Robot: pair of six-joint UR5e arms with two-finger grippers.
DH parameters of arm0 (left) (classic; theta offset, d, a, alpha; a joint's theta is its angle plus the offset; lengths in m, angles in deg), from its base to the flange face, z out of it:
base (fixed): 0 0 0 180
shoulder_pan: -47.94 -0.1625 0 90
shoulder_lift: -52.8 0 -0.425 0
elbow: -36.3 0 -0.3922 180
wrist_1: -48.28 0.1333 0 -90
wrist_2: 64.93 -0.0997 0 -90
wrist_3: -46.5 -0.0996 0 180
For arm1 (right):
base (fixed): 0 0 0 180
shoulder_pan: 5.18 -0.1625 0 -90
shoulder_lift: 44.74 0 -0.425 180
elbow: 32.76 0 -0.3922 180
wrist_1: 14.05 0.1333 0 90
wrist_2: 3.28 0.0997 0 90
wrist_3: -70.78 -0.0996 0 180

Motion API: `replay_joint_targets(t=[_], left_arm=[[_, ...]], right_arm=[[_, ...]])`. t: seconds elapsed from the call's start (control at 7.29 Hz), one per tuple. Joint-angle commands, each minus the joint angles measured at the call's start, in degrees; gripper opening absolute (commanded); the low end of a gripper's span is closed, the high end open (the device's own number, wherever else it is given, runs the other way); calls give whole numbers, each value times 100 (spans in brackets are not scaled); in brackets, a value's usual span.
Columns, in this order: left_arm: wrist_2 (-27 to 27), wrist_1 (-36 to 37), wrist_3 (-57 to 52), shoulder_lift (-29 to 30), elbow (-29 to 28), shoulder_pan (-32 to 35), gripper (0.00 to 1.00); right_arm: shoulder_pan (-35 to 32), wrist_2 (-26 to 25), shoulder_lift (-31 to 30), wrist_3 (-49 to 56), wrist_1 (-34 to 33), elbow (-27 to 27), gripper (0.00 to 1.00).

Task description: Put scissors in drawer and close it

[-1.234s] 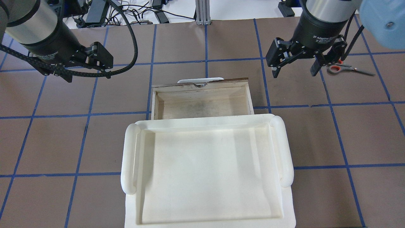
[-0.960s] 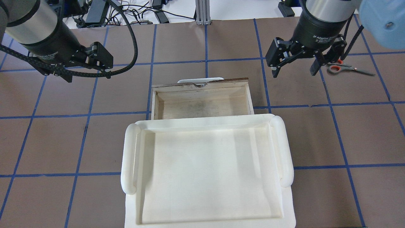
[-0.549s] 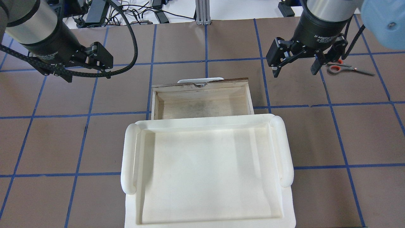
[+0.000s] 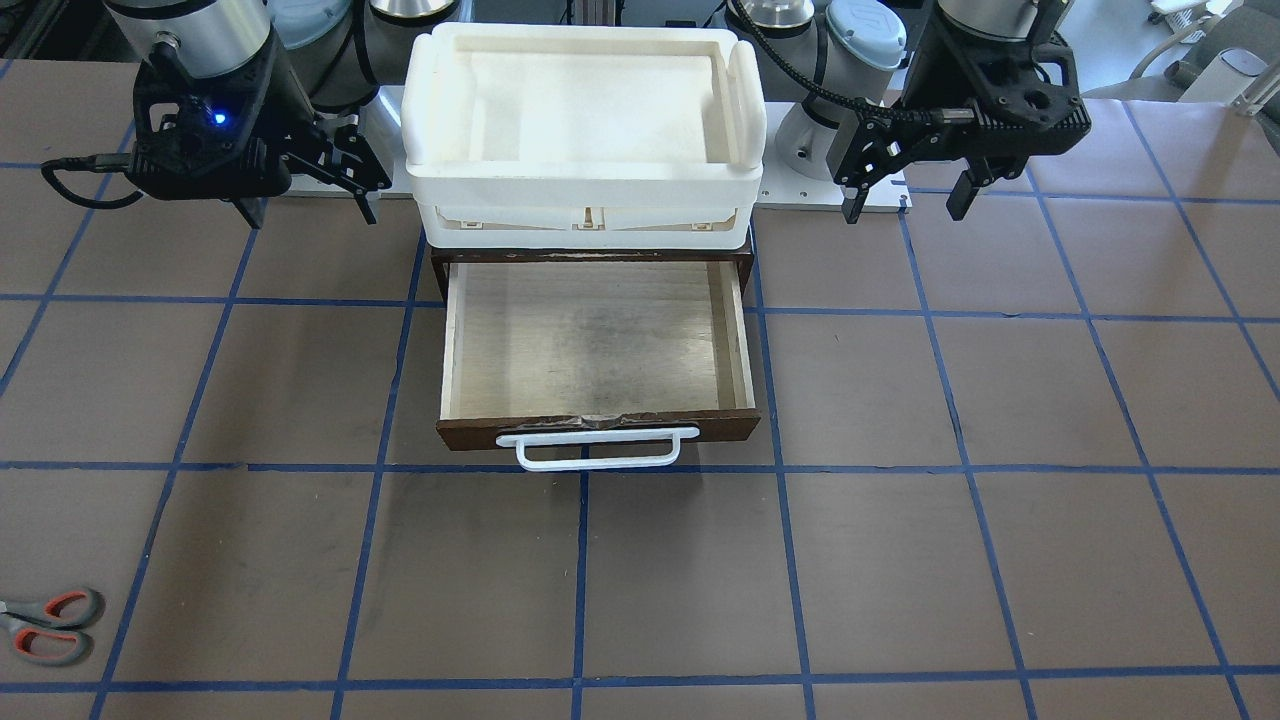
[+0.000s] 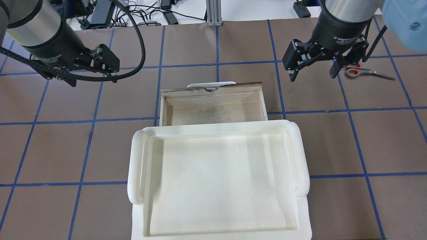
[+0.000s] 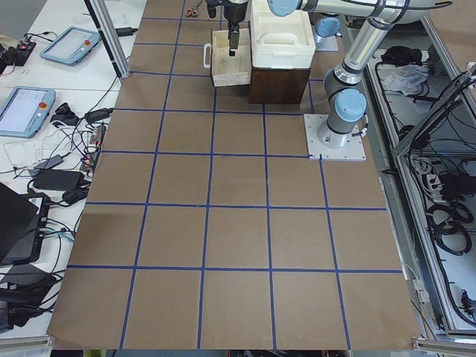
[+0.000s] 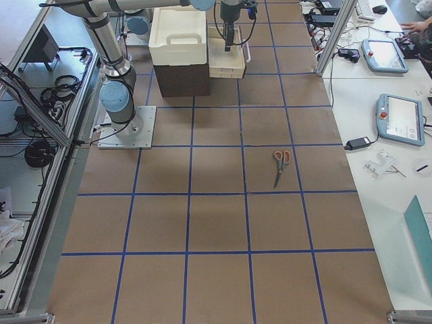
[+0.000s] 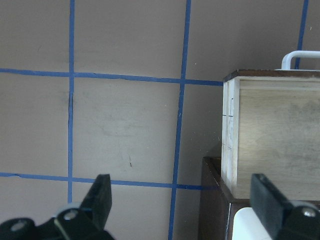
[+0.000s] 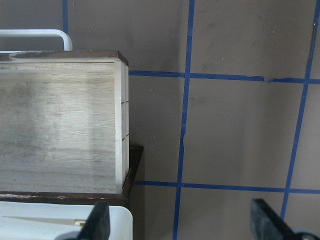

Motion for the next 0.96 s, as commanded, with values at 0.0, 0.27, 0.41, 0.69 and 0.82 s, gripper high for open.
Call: replay_joint_targets(t=[0.0,0.27,0.41,0.69,0.82], left_arm=[[2,9,0,0,0,0,100],[2,9,0,0,0,-9,100],[2,9,0,0,0,0,100],[2,9,8,0,0,0,100],[2,9,0,0,0,0,100]], right_arm=[[12,-41,-15,66,-18,10,100],[30,19,-6,75,17,1,100],[30,37,-6,101,17,1,100],[30,-32,-6,582,0,-8,100],[30,-41,3,602,-44,1,100]])
